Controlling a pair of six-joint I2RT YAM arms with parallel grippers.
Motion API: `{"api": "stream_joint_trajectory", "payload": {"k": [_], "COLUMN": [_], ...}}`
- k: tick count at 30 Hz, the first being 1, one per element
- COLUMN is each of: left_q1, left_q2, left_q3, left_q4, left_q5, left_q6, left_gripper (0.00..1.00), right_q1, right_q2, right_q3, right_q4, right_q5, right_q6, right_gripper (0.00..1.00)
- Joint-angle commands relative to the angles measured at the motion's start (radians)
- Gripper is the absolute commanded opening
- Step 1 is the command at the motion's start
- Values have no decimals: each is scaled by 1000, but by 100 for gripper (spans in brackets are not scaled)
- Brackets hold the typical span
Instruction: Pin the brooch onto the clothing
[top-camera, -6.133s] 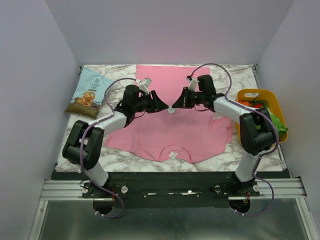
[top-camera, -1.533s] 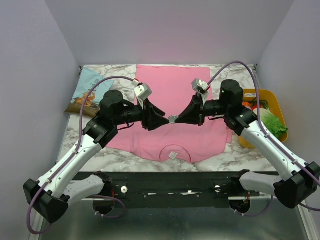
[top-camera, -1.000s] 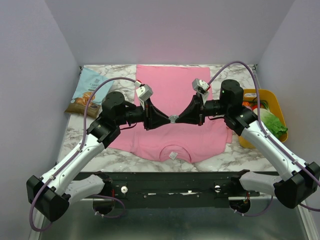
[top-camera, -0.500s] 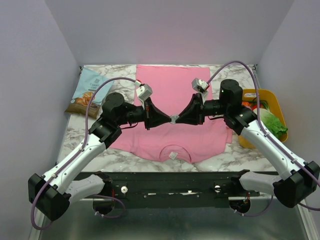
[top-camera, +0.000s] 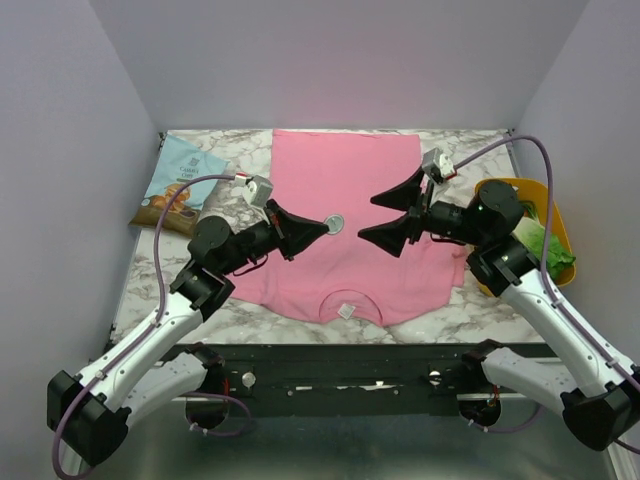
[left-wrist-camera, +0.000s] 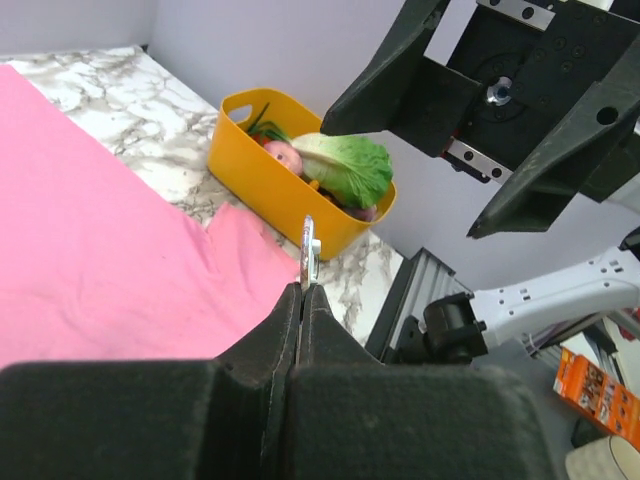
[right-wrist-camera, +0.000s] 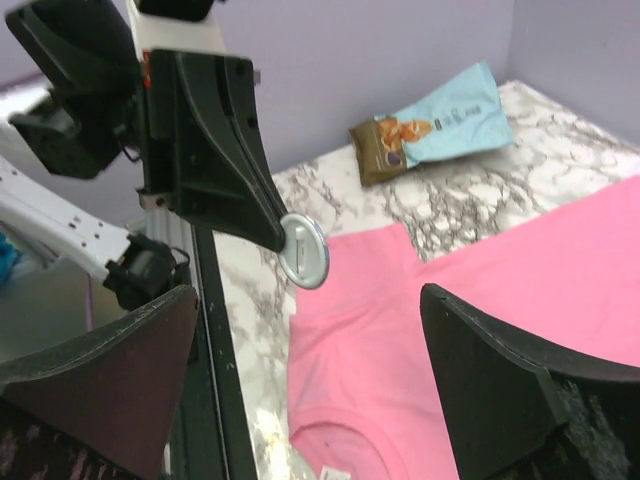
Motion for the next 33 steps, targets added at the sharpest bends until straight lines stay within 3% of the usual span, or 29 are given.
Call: {"api": "stream_joint_trajectory", "payload": {"k": [1, 5, 11, 13, 17, 25, 33], "left_q1": [-5, -5, -5, -7, -7, -8, -13], "left_q2": [-34, -43, -53, -47, -27, -19, -4], "left_q3": [-54, -68, -65, -63, -57, -57, -56], "left_q4": [154, 189, 200, 203, 214, 237, 241], "left_q5": [-105, -99, -66, -53, -6, 7, 17], "left_q6": [-46, -54, -60, -63, -77, -87, -92], "left_gripper": [0, 0, 0, 0, 0, 0, 0], "right_q1": [6, 6, 6, 6, 7, 23, 34], "right_q2": [55, 138, 166, 175, 214, 235, 276], "right_q3": [-27, 7, 16, 1, -14, 3, 10], "right_q4": [176, 205, 228, 275, 430, 383, 441], "right_q5": [13, -76, -90, -125, -228, -242, -270], "right_q6": [147, 193, 224, 269, 360, 333, 379], "right_gripper": [100, 97, 92, 91, 81, 78, 53]}}
